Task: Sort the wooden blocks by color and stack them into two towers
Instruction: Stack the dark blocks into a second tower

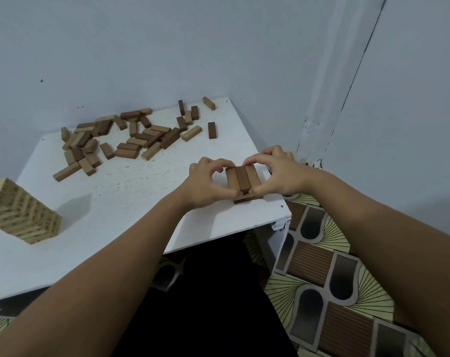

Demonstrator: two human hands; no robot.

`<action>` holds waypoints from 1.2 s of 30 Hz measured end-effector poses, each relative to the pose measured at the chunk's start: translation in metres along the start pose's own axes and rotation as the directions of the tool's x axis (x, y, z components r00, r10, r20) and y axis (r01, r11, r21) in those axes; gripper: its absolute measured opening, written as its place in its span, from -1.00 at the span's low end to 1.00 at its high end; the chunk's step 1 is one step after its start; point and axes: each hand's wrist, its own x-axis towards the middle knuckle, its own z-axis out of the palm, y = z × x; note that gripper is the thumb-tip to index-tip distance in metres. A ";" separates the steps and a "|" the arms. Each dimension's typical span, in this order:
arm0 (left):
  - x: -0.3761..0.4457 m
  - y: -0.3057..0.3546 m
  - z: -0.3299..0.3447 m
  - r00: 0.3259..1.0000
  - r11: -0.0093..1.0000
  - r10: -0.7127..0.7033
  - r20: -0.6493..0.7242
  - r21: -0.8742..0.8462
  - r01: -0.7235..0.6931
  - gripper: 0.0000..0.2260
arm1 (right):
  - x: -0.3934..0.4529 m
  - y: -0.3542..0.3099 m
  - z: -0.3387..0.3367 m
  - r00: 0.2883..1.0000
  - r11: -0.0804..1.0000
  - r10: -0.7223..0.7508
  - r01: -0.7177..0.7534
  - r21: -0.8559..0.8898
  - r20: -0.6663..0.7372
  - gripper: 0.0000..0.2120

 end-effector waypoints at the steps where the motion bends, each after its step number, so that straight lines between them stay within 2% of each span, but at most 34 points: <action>1: 0.000 0.000 0.001 1.000 1.000 -0.004 0.003 0.004 0.004 -0.38 | 0.001 0.001 0.000 1.000 1.000 0.002 -0.002 -0.004 0.006 -0.34; 6: -0.002 -0.001 0.005 0.999 0.997 -0.036 0.010 -0.069 0.036 -0.37 | 0.001 0.002 0.001 0.999 1.000 0.015 -0.015 0.014 0.032 -0.31; 10: -0.006 -0.006 0.000 0.997 0.989 -0.059 0.055 -0.134 0.066 -0.13 | 0.000 0.004 0.000 0.999 0.999 0.005 -0.007 0.031 0.051 -0.22; 12: -0.008 -0.009 -0.002 0.995 0.986 -0.074 0.069 -0.143 0.083 -0.08 | 0.001 0.006 -0.001 0.998 0.999 0.010 -0.012 0.036 0.065 -0.16; 21: -0.007 -0.011 0.000 0.997 0.976 -0.048 0.053 -0.208 0.058 -0.36 | 0.006 0.013 -0.002 0.993 0.993 0.006 -0.020 0.113 0.119 -0.31; 27: -0.005 -0.011 0.002 0.995 0.976 -0.072 0.063 -0.202 0.083 -0.27 | 0.009 0.013 -0.001 0.990 0.994 0.012 -0.027 0.105 0.142 -0.26; 33: -0.007 -0.008 0.002 0.995 0.977 -0.072 0.068 -0.195 0.084 -0.34 | 0.011 0.016 0.001 0.989 0.995 0.008 -0.023 0.097 0.148 -0.25; 36: -0.009 -0.006 0.001 0.992 0.977 -0.098 0.085 -0.183 0.112 -0.20 | 0.012 0.017 0.002 0.988 0.999 0.020 -0.026 0.041 0.156 -0.10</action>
